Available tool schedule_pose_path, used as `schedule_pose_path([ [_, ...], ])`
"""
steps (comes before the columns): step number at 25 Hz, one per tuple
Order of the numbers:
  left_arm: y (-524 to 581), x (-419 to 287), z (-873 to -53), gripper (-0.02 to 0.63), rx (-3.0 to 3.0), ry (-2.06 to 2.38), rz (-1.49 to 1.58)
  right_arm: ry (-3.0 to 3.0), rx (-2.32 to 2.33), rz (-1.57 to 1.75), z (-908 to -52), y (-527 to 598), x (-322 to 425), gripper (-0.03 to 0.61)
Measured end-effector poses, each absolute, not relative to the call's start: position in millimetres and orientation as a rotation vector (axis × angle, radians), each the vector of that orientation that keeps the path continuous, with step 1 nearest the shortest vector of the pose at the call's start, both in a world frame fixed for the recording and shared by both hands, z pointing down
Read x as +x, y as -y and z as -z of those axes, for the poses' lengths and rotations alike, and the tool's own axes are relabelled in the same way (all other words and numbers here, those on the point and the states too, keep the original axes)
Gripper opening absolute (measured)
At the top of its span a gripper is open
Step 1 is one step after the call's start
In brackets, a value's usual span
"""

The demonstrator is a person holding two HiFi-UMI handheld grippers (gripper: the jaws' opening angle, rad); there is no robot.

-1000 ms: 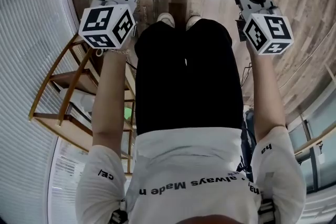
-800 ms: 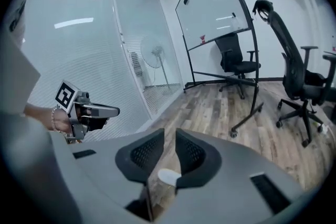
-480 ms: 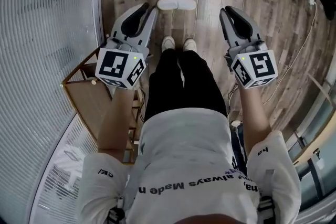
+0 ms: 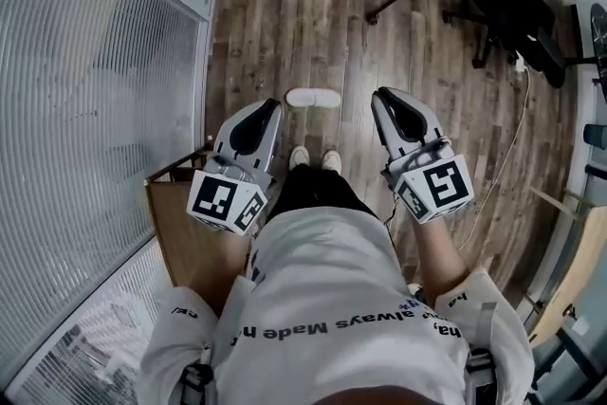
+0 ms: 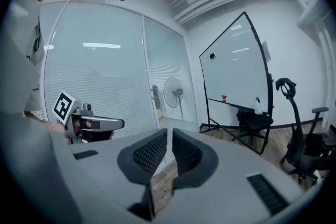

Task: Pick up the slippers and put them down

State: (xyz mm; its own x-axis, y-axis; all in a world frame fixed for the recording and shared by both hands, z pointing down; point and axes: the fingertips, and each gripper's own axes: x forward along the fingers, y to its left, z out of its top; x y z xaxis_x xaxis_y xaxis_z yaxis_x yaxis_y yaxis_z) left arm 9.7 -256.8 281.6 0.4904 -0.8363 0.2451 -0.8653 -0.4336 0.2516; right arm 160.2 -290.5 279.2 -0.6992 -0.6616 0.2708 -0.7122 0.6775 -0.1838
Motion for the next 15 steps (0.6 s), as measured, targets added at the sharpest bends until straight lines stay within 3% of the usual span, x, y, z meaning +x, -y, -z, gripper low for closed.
schedule_pose_path([
  [8, 253, 25, -181, 0.023, 2.512, 1.444, -0.024, 2.781, 1.119, -0.238, -163, 277, 159, 0.028],
  [15, 242, 43, -135, 0.023, 2.580, 1.436, 0.023, 2.811, 1.120, -0.033, -116, 258, 156, 0.023],
])
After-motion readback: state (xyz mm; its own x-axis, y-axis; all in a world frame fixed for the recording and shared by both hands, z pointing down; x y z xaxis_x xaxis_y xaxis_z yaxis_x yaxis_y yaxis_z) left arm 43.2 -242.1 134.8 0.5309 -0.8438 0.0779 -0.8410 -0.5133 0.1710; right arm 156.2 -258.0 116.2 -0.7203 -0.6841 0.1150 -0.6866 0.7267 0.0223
